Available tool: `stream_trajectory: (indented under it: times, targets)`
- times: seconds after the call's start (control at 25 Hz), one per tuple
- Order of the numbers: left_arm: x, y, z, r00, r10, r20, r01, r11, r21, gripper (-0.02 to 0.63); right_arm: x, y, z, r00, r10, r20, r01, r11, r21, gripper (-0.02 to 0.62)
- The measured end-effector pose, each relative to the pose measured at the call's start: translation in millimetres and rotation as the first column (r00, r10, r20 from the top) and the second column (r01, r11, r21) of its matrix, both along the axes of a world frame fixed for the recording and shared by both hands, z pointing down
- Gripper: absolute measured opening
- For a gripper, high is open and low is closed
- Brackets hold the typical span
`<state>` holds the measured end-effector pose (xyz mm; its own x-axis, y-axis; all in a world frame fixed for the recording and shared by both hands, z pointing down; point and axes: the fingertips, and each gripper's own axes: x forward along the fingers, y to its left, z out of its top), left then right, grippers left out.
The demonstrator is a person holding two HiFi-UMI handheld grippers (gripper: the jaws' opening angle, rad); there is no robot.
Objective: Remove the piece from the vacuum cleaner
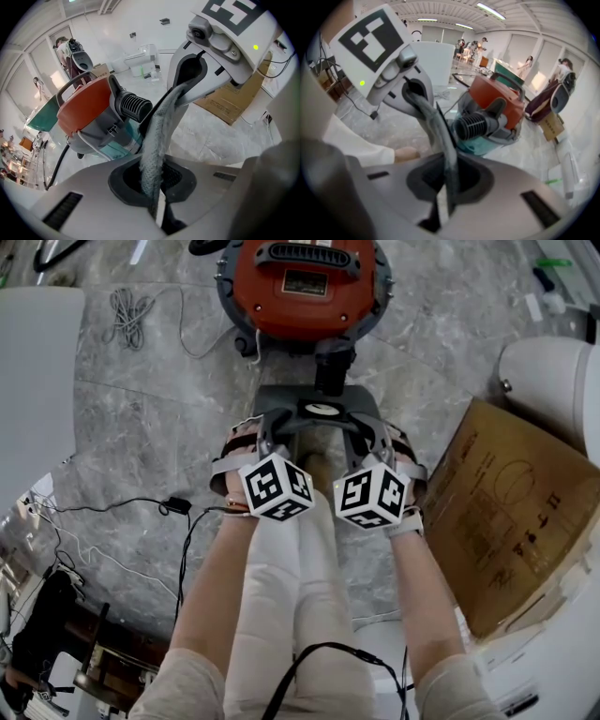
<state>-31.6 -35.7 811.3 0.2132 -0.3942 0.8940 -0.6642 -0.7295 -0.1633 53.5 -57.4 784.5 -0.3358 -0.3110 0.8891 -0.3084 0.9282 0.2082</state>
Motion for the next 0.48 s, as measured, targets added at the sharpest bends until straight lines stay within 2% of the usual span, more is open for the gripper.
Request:
stream_trajectory:
  times: [0.48]
  targets:
    - [4.5,2.2,-33.5,1.000,-0.012,-0.005,0.012,1.000,0.019,0.035,5.3,3.8,-31.3,0.998,0.018,0.054,-0.017,1.000,-0.009,0.029]
